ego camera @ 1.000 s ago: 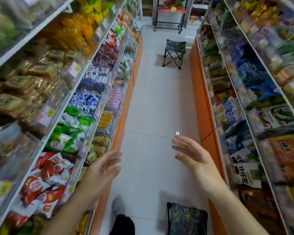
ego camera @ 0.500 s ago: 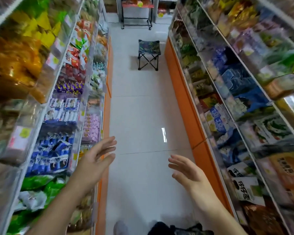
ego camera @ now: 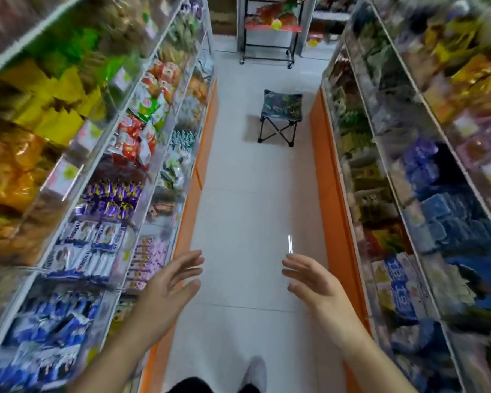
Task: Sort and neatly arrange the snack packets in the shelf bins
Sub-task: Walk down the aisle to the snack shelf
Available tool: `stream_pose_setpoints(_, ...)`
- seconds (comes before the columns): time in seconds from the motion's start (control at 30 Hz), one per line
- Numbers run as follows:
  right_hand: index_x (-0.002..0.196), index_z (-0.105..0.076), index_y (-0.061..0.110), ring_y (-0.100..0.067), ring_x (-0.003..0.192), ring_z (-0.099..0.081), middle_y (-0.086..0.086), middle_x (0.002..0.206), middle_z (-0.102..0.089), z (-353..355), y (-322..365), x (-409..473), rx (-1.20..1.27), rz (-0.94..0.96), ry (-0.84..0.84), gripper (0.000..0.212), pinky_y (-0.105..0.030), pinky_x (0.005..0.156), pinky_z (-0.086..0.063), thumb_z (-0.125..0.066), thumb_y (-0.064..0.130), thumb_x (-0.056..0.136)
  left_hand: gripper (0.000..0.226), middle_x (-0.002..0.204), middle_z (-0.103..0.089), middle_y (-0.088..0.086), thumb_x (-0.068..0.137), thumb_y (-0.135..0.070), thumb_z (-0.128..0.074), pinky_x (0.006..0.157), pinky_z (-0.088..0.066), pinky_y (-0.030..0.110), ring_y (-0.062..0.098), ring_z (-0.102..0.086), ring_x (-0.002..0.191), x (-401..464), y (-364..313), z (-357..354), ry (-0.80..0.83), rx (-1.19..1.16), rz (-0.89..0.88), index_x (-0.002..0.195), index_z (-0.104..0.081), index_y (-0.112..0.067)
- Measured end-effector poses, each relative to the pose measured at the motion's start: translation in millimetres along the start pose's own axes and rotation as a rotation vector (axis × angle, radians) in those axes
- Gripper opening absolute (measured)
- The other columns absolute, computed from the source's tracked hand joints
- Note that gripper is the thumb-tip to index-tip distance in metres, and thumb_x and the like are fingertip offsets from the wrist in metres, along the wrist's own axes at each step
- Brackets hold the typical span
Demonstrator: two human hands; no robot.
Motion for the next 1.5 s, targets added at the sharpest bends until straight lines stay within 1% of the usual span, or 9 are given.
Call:
stream_pose_setpoints(0.1,0.133,-0.067,0.033,-0.015,0.126,-0.066,0.006,0.133,-0.071,1,42,72,-0.012,0.064,0.041,0.048,-0.051,0.110,-0.049,-0.064,-0.002,0.100,0.049,0.124,-0.071,-0.012,0.092,0.010,-0.063,0.094,-0.051,0.015,0.010,-0.067,0.115,42,-8,6,-0.018,-0.028,0.032,0.131,-0.062,-0.021)
stream_pose_setpoints(0.27,0.134,-0.066,0.028,-0.011,0.124,-0.066,0.007,0.131,-0.071,-14,100,176,-0.022,0.120,0.043,0.045,-0.042,0.105,-0.054,-0.064,-0.002,0.100,0.050,0.124,-0.072,-0.010,0.092,0.011,-0.063,0.091,-0.051,0.015,0.010,-0.066,0.117,136,-21,31,-0.015,-0.060,0.057,0.130,-0.062,-0.022)
stream_pose_setpoints(0.53,0.133,-0.067,0.029,-0.012,0.125,-0.066,0.007,0.132,-0.071,-27,150,300,0.019,0.052,-0.061,0.045,-0.046,0.109,-0.052,-0.064,-0.001,0.100,0.048,0.125,-0.071,-0.006,0.093,0.008,-0.064,0.096,-0.052,0.018,0.010,-0.065,0.118,315,-93,71,0.083,-0.036,0.024,0.130,-0.061,-0.023)
stream_pose_setpoints(0.83,0.135,-0.065,0.029,-0.008,0.125,-0.065,0.012,0.132,-0.071,39,168,435,0.032,-0.045,-0.094,0.044,-0.036,0.106,-0.052,-0.064,0.001,0.101,0.049,0.127,-0.070,-0.002,0.093,0.009,-0.063,0.099,-0.051,0.020,0.008,-0.066,0.116,514,-195,49,0.100,-0.015,-0.073,0.135,-0.059,-0.016)
stream_pose_setpoints(0.97,0.133,-0.067,0.024,-0.011,0.122,-0.067,0.008,0.129,-0.073,79,185,525,0.042,-0.055,-0.085,0.044,-0.045,0.107,-0.053,-0.063,-0.004,0.099,0.047,0.127,-0.069,-0.004,0.096,0.005,-0.061,0.100,-0.051,0.019,0.008,-0.066,0.117,592,-223,24,0.076,-0.005,-0.066,0.136,-0.059,-0.019)
stream_pose_setpoints(1.07,0.132,-0.067,0.022,-0.013,0.121,-0.068,0.007,0.128,-0.073,103,215,592,0.037,-0.037,-0.058,0.045,-0.050,0.108,-0.052,-0.062,-0.007,0.098,0.047,0.127,-0.068,-0.002,0.096,0.007,-0.059,0.097,-0.051,0.017,0.009,-0.066,0.116,640,-245,10,0.039,-0.035,-0.044,0.136,-0.058,-0.018)
stream_pose_setpoints(1.23,0.132,-0.067,0.022,-0.013,0.120,-0.069,0.005,0.128,-0.073,124,283,705,0.013,0.020,-0.010,0.042,-0.049,0.107,-0.053,-0.060,-0.006,0.101,0.049,0.126,-0.070,-0.010,0.096,0.007,-0.060,0.095,-0.054,0.020,0.007,-0.066,0.116,712,-268,6,-0.032,-0.044,-0.002,0.134,-0.061,-0.024)
stream_pose_setpoints(1.4,0.133,-0.067,0.024,-0.012,0.122,-0.067,0.006,0.129,-0.072,119,345,810,-0.012,0.092,0.020,0.038,-0.046,0.104,-0.056,-0.058,0.001,0.104,0.047,0.125,-0.069,-0.018,0.097,0.005,-0.060,0.100,-0.051,0.032,0.004,-0.066,0.116,793,-284,20,-0.040,-0.057,0.045,0.131,-0.062,-0.027)
stream_pose_setpoints(1.5,0.134,-0.066,0.024,-0.011,0.121,-0.067,0.007,0.128,-0.072,108,372,870,-0.030,0.118,0.006,0.039,-0.044,0.103,-0.057,-0.058,0.001,0.104,0.046,0.126,-0.069,-0.018,0.097,0.004,-0.060,0.100,-0.051,0.031,0.004,-0.065,0.116,859,-291,36,-0.006,-0.055,0.041,0.131,-0.062,-0.027)
Point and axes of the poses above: each hand's wrist, its own x-axis towards the middle knuckle, its own z-axis out of the back of the hand, y = z × x, the point moved 1 cm from there along x, towards the middle knuckle
